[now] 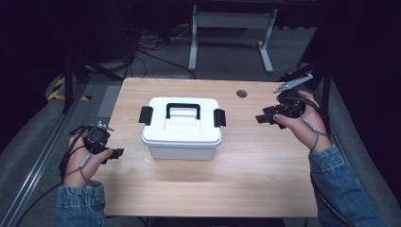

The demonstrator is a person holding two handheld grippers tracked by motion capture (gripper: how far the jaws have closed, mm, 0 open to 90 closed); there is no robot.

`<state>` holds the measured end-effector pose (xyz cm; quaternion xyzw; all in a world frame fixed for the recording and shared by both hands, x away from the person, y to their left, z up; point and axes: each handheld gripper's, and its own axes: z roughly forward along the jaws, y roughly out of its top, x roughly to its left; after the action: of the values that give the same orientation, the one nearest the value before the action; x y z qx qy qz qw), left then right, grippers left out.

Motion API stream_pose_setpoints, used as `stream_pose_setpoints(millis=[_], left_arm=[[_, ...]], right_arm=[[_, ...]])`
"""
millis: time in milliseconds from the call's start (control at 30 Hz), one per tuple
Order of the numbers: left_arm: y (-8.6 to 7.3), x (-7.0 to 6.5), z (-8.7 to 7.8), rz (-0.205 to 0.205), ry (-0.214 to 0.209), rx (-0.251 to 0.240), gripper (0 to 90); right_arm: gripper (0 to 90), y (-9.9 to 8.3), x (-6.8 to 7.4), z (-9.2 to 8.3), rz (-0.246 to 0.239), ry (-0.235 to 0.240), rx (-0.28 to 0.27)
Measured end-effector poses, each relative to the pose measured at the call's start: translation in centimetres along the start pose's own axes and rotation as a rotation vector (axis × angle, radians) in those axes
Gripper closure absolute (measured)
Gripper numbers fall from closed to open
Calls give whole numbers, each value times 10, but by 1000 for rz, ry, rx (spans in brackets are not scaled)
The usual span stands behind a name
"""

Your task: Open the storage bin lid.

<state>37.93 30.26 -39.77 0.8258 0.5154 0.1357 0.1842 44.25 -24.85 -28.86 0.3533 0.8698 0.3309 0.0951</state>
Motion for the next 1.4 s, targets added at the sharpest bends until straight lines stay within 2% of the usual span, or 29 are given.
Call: stream_pose_setpoints(millis=[200, 300, 433, 700, 767, 900, 967, 1133, 1200, 1267, 1400], left_arm=[[2, -4, 0, 12, -3, 2, 278], [3, -6, 0, 20, -11, 1, 278], [3, -8, -1, 31, -4, 1, 278], [0, -8, -1, 24, -12, 2, 277], [-2, -7, -2, 23, -11, 1, 277], [-6, -7, -4, 13, -13, 0, 277], [-8, -6, -4, 20, -12, 0, 276], [-15, -4, -6, -1, -15, 3, 275], [-17, -4, -7, -13, -2, -2, 275], [-19, -4, -8, -16, -11, 1, 276], [-20, -3, -8, -17, -5, 1, 276]], right_arm=[[432, 25, 10, 5, -55, 49, -22], [409, 36, 14, 8, -61, 80, -47], [423, 52, 21, 14, -96, 85, -57], [453, 88, 37, 29, -151, 114, -30], [463, 98, 42, 35, -153, 144, -24], [470, 113, 48, 44, -185, 159, -14], [478, 120, 50, 49, -183, 183, -13], [478, 133, 53, 60, -207, 202, -21], [478, 138, 54, 65, -220, 218, -29], [473, 142, 57, 70, -228, 243, -23], [466, 148, 62, 78, -235, 255, -6]])
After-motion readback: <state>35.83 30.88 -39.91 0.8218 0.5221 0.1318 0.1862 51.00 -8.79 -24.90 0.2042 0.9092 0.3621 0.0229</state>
